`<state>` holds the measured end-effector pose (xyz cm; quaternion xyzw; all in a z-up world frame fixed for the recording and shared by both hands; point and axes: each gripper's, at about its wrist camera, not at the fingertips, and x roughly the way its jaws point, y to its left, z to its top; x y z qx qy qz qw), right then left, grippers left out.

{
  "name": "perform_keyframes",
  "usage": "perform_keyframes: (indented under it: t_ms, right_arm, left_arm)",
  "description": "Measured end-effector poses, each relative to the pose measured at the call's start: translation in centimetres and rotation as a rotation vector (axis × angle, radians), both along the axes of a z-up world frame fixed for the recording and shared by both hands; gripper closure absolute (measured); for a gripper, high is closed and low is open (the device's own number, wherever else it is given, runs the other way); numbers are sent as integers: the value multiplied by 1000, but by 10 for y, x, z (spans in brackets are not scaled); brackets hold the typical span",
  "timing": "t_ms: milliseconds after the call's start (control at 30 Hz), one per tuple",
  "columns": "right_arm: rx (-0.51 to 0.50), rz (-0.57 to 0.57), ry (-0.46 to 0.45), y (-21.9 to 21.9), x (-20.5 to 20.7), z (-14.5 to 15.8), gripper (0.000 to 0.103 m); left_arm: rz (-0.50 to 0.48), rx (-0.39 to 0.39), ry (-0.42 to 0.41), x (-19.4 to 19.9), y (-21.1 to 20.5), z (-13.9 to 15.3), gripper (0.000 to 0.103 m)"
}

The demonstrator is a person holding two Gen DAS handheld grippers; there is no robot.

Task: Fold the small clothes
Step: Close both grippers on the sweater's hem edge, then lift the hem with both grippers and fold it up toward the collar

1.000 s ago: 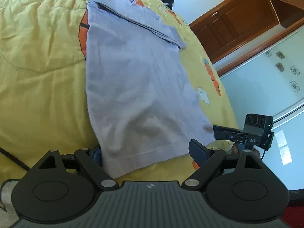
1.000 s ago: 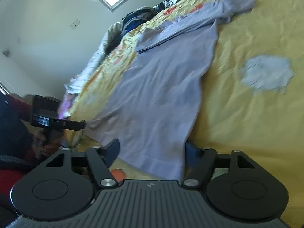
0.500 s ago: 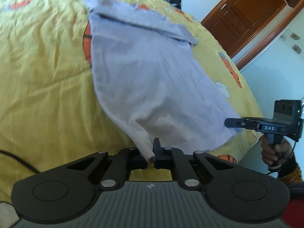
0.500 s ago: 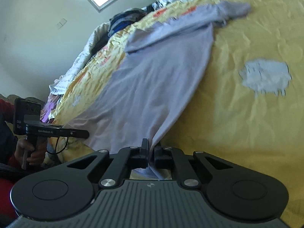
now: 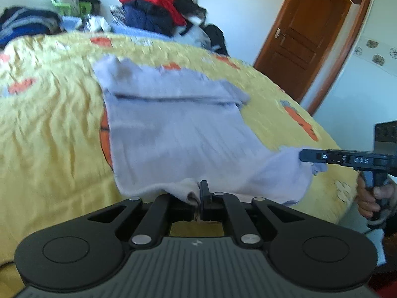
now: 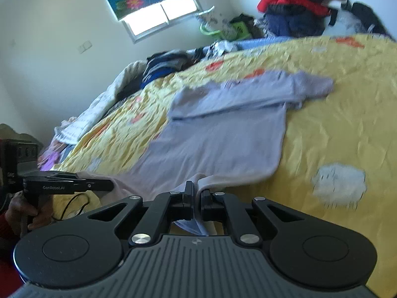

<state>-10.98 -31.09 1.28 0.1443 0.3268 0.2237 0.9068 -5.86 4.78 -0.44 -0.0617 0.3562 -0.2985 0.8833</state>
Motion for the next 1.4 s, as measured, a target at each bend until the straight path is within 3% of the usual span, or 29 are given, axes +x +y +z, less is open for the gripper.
perform_keyframes:
  t_ms: [400, 600, 1400]
  right_arm:
    - [-13, -150, -127, 1, 36, 10, 95]
    - [-3, -197, -140, 0, 56, 9, 95]
    - [-49, -286, -141, 12, 108, -10, 95]
  left_arm:
    - [150, -66, -138, 35, -5, 28, 99]
    - [207, -77, -141, 50, -4, 29, 99]
    - [271, 55, -177, 89, -28, 25, 99]
